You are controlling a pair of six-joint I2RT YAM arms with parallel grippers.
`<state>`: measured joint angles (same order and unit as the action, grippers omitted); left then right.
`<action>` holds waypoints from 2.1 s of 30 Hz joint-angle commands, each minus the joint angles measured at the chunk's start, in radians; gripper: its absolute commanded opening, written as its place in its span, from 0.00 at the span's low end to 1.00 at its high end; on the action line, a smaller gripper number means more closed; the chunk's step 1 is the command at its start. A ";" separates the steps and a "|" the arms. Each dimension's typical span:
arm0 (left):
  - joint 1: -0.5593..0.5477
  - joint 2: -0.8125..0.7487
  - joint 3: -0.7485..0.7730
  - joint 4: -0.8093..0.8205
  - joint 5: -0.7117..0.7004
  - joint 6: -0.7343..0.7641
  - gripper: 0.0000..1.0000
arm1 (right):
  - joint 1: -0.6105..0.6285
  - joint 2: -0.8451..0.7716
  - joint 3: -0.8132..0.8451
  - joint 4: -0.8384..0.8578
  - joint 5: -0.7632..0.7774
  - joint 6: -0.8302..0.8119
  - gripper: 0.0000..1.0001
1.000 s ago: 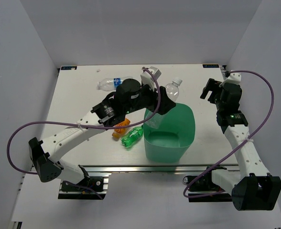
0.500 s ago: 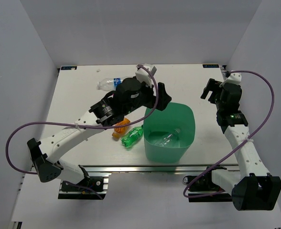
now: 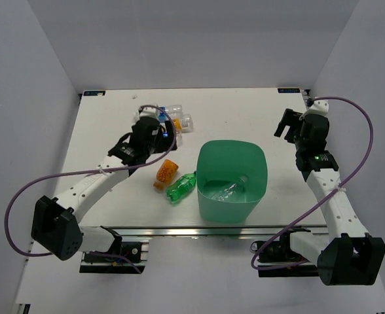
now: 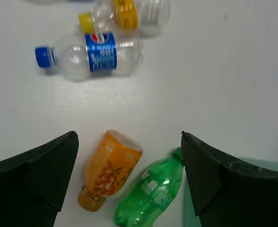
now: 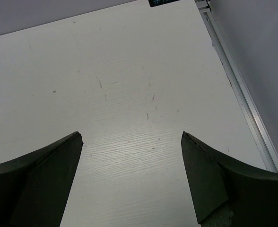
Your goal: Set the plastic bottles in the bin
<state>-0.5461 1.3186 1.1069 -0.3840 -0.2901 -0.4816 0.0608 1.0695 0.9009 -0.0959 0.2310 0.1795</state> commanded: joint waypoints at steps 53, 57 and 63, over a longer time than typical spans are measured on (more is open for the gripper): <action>0.028 0.179 0.071 -0.228 -0.253 -0.052 0.37 | -0.003 0.029 0.021 0.012 -0.067 -0.005 0.89; 0.028 0.122 0.275 -0.182 -0.043 0.046 0.32 | -0.001 0.021 0.029 -0.004 -0.076 -0.008 0.89; -0.139 0.106 0.473 -0.105 0.114 0.135 0.25 | -0.001 -0.011 0.016 0.008 -0.078 -0.017 0.89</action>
<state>-0.5758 1.4334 1.5040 -0.4976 -0.2554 -0.4309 0.0608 1.0969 0.9009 -0.1112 0.1642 0.1757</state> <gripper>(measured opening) 0.745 0.895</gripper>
